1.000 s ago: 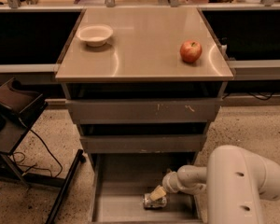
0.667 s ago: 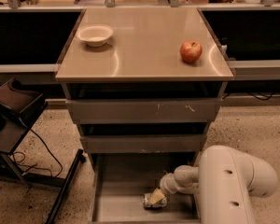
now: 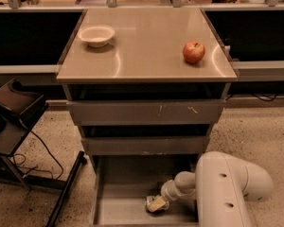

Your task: Pick 7up can from bottom drawer and place on counter

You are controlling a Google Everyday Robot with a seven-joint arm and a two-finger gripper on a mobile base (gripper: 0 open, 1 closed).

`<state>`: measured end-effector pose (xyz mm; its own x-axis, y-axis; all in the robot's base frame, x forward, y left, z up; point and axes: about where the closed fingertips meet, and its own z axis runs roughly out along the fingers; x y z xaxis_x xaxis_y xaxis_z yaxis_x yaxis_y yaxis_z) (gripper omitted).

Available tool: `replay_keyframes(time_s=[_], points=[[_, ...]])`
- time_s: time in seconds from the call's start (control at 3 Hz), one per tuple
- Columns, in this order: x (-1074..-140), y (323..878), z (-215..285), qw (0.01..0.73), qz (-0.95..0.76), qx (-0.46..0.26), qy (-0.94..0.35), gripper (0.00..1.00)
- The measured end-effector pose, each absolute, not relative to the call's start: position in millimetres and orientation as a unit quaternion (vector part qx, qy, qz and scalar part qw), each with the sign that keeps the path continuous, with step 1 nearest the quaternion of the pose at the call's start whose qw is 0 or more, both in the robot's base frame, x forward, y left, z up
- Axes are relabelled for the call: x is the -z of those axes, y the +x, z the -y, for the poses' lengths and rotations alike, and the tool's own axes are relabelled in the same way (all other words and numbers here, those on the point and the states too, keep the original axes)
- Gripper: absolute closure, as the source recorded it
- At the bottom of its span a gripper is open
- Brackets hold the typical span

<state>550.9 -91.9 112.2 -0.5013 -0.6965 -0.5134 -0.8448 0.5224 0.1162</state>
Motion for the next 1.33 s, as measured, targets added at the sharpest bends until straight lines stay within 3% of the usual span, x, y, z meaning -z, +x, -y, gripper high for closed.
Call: replay_keyframes(time_s=[0.33,0.67,1.33], points=[[-110.1,550.8,91.9,0.207,-0.848,-0.179,-0.454,0.0],[-110.1,550.8,91.9,0.207,-0.848,-0.179,-0.454,0.19],[-110.5,550.7,91.8,0.207,-0.848,-0.179,-0.454,0.66]])
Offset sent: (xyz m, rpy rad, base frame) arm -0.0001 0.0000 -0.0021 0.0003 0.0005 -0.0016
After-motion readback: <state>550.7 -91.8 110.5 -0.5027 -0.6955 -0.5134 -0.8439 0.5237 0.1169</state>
